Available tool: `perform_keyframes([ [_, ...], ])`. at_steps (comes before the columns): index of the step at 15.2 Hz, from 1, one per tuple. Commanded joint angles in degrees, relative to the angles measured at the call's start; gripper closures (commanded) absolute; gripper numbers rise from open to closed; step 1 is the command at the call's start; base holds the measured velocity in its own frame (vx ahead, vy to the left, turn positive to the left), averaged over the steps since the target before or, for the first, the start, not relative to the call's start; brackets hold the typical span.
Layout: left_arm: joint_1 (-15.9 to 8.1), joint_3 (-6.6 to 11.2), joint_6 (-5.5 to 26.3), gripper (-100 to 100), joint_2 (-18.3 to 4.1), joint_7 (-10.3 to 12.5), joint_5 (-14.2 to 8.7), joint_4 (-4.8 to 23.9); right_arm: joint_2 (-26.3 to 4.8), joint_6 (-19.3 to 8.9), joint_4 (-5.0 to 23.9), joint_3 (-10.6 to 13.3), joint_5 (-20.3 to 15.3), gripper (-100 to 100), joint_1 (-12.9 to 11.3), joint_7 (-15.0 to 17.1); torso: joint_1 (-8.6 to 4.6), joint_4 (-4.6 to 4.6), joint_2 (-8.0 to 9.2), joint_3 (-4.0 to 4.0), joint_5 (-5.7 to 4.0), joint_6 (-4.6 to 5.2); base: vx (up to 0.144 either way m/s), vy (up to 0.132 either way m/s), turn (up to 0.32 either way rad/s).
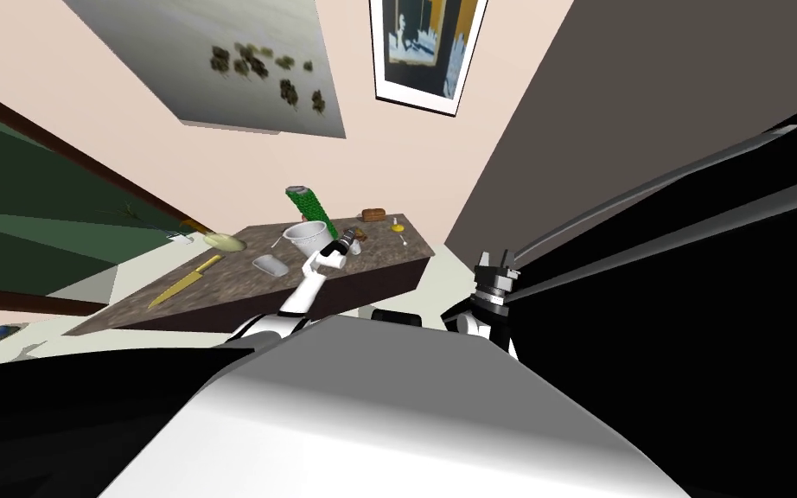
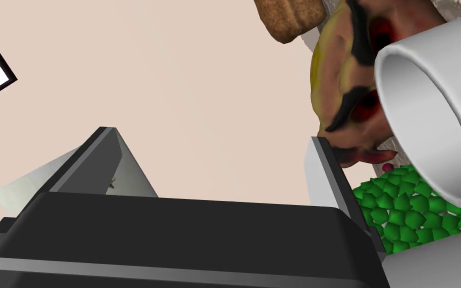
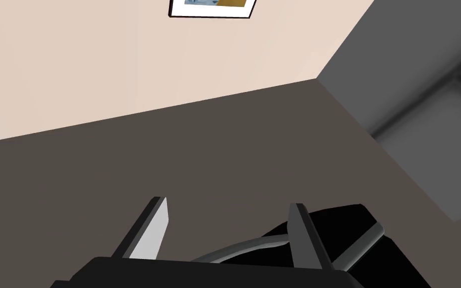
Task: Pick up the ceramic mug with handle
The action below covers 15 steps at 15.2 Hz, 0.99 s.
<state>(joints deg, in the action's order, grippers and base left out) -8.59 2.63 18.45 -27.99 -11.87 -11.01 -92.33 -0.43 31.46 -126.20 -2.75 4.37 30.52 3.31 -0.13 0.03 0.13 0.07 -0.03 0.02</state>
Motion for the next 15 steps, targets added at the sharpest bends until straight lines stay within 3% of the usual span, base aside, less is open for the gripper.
perform_keyframes([
  [1, -0.75, 0.19, 2.86, -100, -0.22, -0.22, -0.07, 1.19, 0.00, 0.00, 0.00, 0.00, 0.00, 0, 0.00, 0.00, 0.00, 0.00, 0.00, 0.00, 0.00, 0.00, -0.020, -0.029, -0.057],
  [2, -0.75, 0.19, 3.22, -100, -0.22, -0.22, -0.07, 1.19, 0.00, 0.00, 0.00, 0.00, 0.00, 0, 0.01, 0.00, 0.02, 0.00, -0.01, 0.00, 0.01, -0.02, -0.010, -0.015, 0.006],
  [3, -3.54, 0.63, 4.90, -100, -1.83, -0.57, -1.01, 4.01, 0.00, 0.00, 0.00, -0.01, 0.00, 0, 0.01, 0.00, 0.07, 0.00, -0.02, -0.01, 0.01, -0.04, -0.021, -0.028, -0.127],
  [6, -3.55, 0.63, 7.17, -100, -1.83, -0.57, -1.01, 4.76, 0.00, 0.00, 0.00, 0.00, 0.00, 0, 0.01, 0.00, 0.05, 0.00, -0.02, -0.01, 0.01, -0.03, -0.017, -0.025, -0.070],
  [7, -6.19, 1.07, 9.44, -100, -3.42, -0.92, -1.95, 7.13, 0.00, 0.00, 0.00, -0.01, 0.00, 0, 0.01, 0.00, 0.09, 0.00, -0.03, -0.01, 0.02, -0.04, -0.017, -0.023, -0.110],
  [9, -6.32, 1.07, 11.15, -100, -3.42, -0.92, -1.95, 8.40, 0.00, 0.00, 0.00, 0.00, 0.00, 0, 0.00, 0.00, 0.05, -0.01, -0.03, -0.02, 0.01, 0.01, -0.019, -0.026, -0.121],
  [10, -8.72, 1.49, 12.55, -100, -4.97, -1.28, -2.89, 10.48, 0.00, 0.00, 0.00, 0.00, 0.00, 0, 0.01, 0.00, 0.06, -0.01, -0.03, -0.01, 0.01, -0.03, -0.019, -0.035, -0.137],
  [12, -9.04, 1.49, 15.01, -100, -4.97, -1.28, -2.89, 12.08, 0.00, 0.00, 0.00, 0.00, 0.00, 0, 0.00, 0.00, 0.02, 0.00, -0.03, -0.01, 0.00, 0.00, -0.014, -0.031, -0.105],
  [13, -11.25, 1.90, 16.49, -100, -6.48, -1.63, -3.82, 13.37, 0.00, 0.00, 0.00, -0.01, 0.00, 0, 0.01, 0.00, 0.05, 0.00, -0.03, -0.02, 0.01, -0.04, -0.013, -0.032, -0.113],
  [15, -11.71, 1.90, 19.17, -100, -6.48, -1.63, -3.82, 15.09, 0.00, 0.00, 0.00, 0.00, 0.00, 0, 0.00, 0.00, 0.02, 0.00, -0.04, -0.02, 0.00, 0.00, -0.013, -0.028, -0.106],
])
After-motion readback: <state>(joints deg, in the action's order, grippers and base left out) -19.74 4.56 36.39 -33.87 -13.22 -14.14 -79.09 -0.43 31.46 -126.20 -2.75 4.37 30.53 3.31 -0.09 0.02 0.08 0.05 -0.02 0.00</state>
